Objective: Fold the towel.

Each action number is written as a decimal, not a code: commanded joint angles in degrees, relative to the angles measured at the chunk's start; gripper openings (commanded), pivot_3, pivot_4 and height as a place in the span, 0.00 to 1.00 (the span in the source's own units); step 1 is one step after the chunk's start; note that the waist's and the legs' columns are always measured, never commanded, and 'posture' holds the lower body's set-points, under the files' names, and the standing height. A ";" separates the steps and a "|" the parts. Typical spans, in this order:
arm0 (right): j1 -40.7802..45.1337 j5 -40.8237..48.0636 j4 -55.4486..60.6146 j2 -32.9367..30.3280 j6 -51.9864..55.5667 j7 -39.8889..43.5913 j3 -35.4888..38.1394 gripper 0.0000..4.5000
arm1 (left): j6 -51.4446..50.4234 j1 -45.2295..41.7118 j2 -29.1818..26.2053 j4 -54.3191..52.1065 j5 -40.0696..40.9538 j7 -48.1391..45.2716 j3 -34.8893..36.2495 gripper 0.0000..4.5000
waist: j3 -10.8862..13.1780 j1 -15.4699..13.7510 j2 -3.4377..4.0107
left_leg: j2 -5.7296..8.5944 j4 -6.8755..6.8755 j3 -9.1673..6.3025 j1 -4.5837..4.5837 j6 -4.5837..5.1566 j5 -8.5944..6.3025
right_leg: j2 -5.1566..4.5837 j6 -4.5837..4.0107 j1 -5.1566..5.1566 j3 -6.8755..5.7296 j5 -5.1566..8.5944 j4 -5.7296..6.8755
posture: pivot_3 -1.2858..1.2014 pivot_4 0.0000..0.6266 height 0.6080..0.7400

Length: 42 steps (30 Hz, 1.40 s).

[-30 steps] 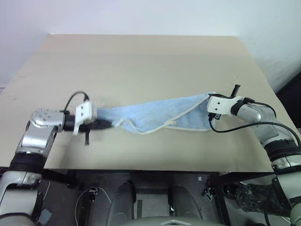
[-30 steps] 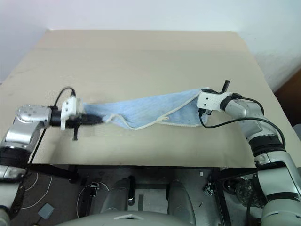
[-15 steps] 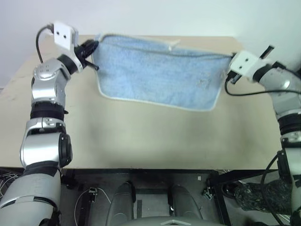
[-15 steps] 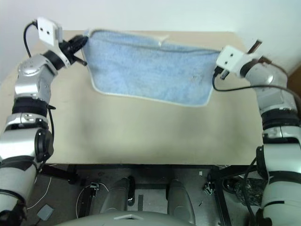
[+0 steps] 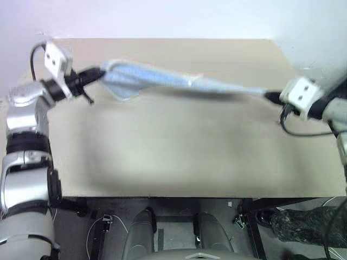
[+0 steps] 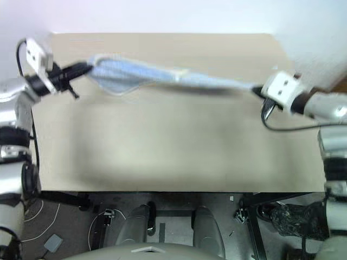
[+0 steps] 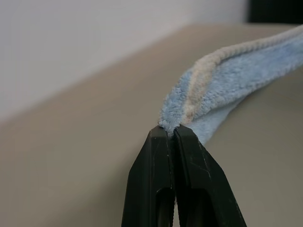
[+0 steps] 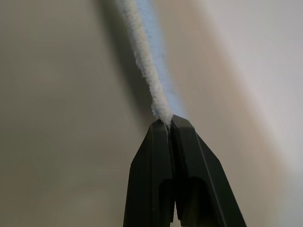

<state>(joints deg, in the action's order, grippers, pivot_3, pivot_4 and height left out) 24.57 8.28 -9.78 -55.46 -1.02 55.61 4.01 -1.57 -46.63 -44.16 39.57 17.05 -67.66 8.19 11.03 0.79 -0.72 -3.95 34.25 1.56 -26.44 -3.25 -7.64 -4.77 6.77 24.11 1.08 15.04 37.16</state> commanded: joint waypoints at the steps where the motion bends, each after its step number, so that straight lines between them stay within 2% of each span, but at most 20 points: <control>1: -8.13 5.03 11.38 -1.86 5.85 3.44 3.21 0.01 | -2.58 6.56 -4.35 -8.42 1.01 -5.13 0.05 0.00 | -0.01 0.05 -0.01 | -0.01 0.05 0.00 0.05 0.00 0.00 | 0.00 -0.09 -0.08 0.00 0.04 0.00 | 0.52 0.24 0.91; 4: -12.58 6.98 16.27 -1.80 9.39 4.82 3.46 0.01 | -5.96 11.57 -6.66 -11.19 1.18 -7.32 0.05 0.00 | -0.01 0.07 -0.01 | -0.01 0.13 0.01 0.08 -0.03 -0.02 | -0.03 -0.42 -0.12 0.03 -0.02 -0.11 | 0.52 0.24 0.91; 8: -12.26 6.67 17.22 -1.35 10.56 4.91 2.92 0.01 | -8.49 13.94 -7.16 -12.97 1.55 -7.37 0.88 0.00 | -0.01 0.13 -0.01 | -0.01 0.19 0.03 0.08 0.00 -0.01 | -0.07 -0.96 -0.07 0.02 -0.36 -0.28 | 0.52 0.24 0.91; 10: -8.72 4.34 14.97 -0.42 9.54 3.39 1.34 0.01 | -7.92 13.68 -6.57 -12.00 0.52 -5.46 1.04 0.00 | -0.01 0.21 -0.01 | -0.02 0.10 0.03 0.08 0.00 -0.01 | -0.08 -1.27 0.09 -0.01 -0.62 -0.64 | 0.52 0.24 0.91; 13: 0.08 -3.85 6.67 1.55 6.00 -1.91 -3.04 0.01 | -3.85 10.46 -4.87 -6.85 -3.64 1.71 0.17 0.00 | -0.01 0.34 -0.01 | -0.02 -0.07 0.07 0.00 0.00 -0.01 | -0.23 -1.93 -0.01 -0.23 -1.41 -1.37 | 0.52 0.24 0.91; 16: 9.03 -7.70 -2.55 4.81 4.01 -4.70 -6.02 0.01 | 1.48 5.65 -3.06 0.45 -8.31 10.29 -0.83 0.00 | -0.02 0.38 -0.02 | -0.02 -0.07 0.11 -0.07 0.01 -0.01 | -0.28 -1.65 0.21 -0.35 -2.03 -2.07 | 0.52 0.24 0.91; 19: 15.92 -11.53 -11.70 7.45 0.93 -6.67 -8.91 0.01 | 4.79 1.21 -1.66 7.55 -11.58 15.82 -1.94 0.00 | -0.02 0.34 -0.03 | -0.01 -0.06 0.22 -0.09 0.37 0.23 | -0.31 -1.68 0.26 -0.32 -2.26 -2.07 | 0.52 0.24 0.91; 22: 22.59 -16.06 -22.50 10.54 -3.55 -9.80 -12.24 0.01 | 8.85 -1.85 -0.09 13.10 -15.08 19.58 -4.37 0.00 | -0.02 0.24 -0.03 | -0.01 -0.08 0.27 -0.15 0.38 0.25 | -0.28 -1.59 0.25 -0.25 -2.28 -2.02 | 0.52 0.24 0.91; 25: 28.27 -19.37 -33.18 13.65 -8.76 -13.47 -14.62 0.01 | 13.11 -3.56 1.35 17.25 -19.26 22.48 -7.72 0.00 | -0.02 0.18 -0.03 | -0.01 -0.13 0.38 -0.21 0.42 0.47 | -0.26 -0.96 0.38 -0.13 -2.11 -1.92 | 0.52 0.24 0.91; 30: 33.45 -24.41 -44.82 16.40 -15.84 -19.16 -17.66 0.01 | 16.70 -5.33 2.97 21.13 -22.69 24.92 -10.49 0.00 | -0.02 -0.15 -0.03 | -0.01 -0.39 0.41 -0.53 0.50 0.53 | -0.25 -0.39 0.80 -0.13 -1.99 -1.78 | 0.52 0.24 0.91; 32: 34.36 -25.95 -47.34 16.62 -18.37 -20.87 -18.48 0.00 | 16.95 -5.93 3.34 22.21 -22.77 25.76 -10.25 0.12 | -0.01 -0.15 -0.02 | -0.01 -0.36 0.40 -0.82 0.47 0.56 | -0.25 -0.34 1.15 -0.13 -1.99 -1.60 | 0.52 0.24 0.91; 35: 34.19 -26.68 -49.06 16.54 -20.40 -21.77 -18.71 0.15 | 17.40 -6.33 3.50 23.17 -22.79 26.17 -9.96 0.31 | -0.01 -0.11 -0.02 | -0.01 -0.33 0.40 -0.88 0.44 0.59 | -0.25 -0.11 1.21 -0.12 -2.12 -1.58 | 0.52 0.24 0.91; 42: 31.72 -28.35 -46.94 14.06 -24.40 -24.94 -17.96 0.67 | 17.65 -6.85 3.44 23.44 -21.07 28.25 -7.80 0.84 | -0.01 -0.02 -0.02 | -0.01 -0.16 0.40 -0.87 0.39 0.62 | -0.25 -0.11 1.17 -0.07 -2.19 -1.56 | 0.52 0.24 0.91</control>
<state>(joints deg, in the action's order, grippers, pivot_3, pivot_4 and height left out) 56.24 -20.11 -58.67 -40.05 -24.16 31.86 -15.19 15.25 -51.97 -39.91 63.08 -5.48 -40.05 -1.14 11.02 0.78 -0.74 -3.96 34.09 1.95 -27.31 -2.86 -7.02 -5.02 6.65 25.27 1.00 12.85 35.60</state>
